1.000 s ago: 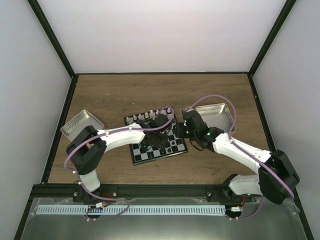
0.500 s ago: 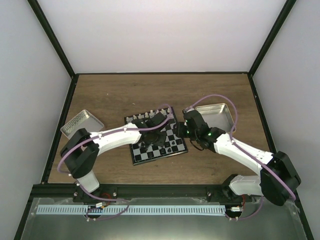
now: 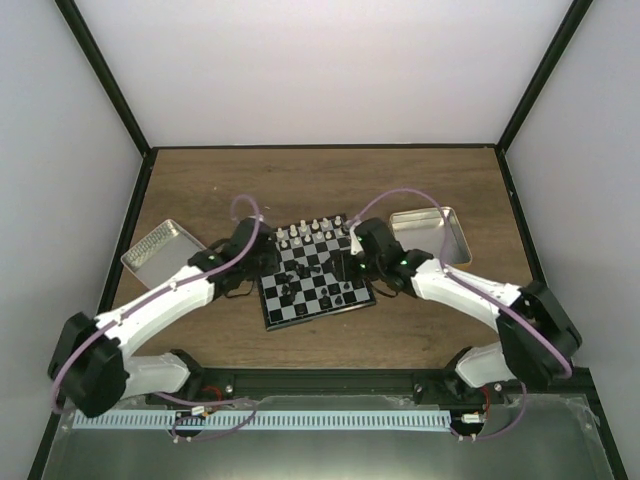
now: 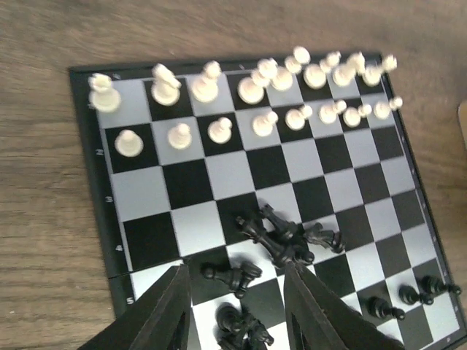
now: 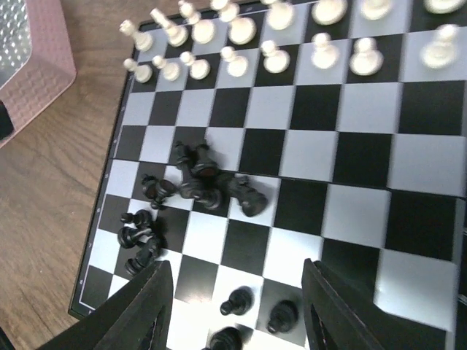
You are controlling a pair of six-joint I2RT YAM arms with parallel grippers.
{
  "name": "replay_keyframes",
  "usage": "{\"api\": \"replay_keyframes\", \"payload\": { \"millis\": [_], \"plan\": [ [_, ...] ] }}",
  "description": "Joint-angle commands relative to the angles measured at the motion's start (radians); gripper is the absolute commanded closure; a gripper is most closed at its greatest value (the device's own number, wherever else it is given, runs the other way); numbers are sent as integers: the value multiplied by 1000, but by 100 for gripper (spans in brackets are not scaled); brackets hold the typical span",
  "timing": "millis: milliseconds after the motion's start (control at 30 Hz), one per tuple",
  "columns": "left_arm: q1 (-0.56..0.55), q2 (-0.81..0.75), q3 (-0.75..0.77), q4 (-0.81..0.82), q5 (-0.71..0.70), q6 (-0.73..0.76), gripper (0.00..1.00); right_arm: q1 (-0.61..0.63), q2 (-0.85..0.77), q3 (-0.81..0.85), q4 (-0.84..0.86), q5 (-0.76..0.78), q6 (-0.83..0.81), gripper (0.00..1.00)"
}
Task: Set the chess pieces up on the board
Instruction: Move the chess piece to the chessboard.
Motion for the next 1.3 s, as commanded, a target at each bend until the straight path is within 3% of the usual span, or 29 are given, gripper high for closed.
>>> {"api": "replay_keyframes", "payload": {
  "millis": [0,200,500,1167,1267],
  "plan": [
    [49,-121,-86,93,-23,-81,62,61,98,117,-7,-23,-65,50],
    [82,-227,-146,112,-30,-89,60,135,284,270,-115,68,-74,60],
    [90,-314,-178,102,-90,-72,56,165,414,387,-181,120,-48,68],
    [95,-306,-206,127,-54,-31,55,167,511,449,-196,147,-33,83],
    [95,-301,-204,130,-52,-28,56,167,512,449,-196,157,-34,91]
  ]
}}
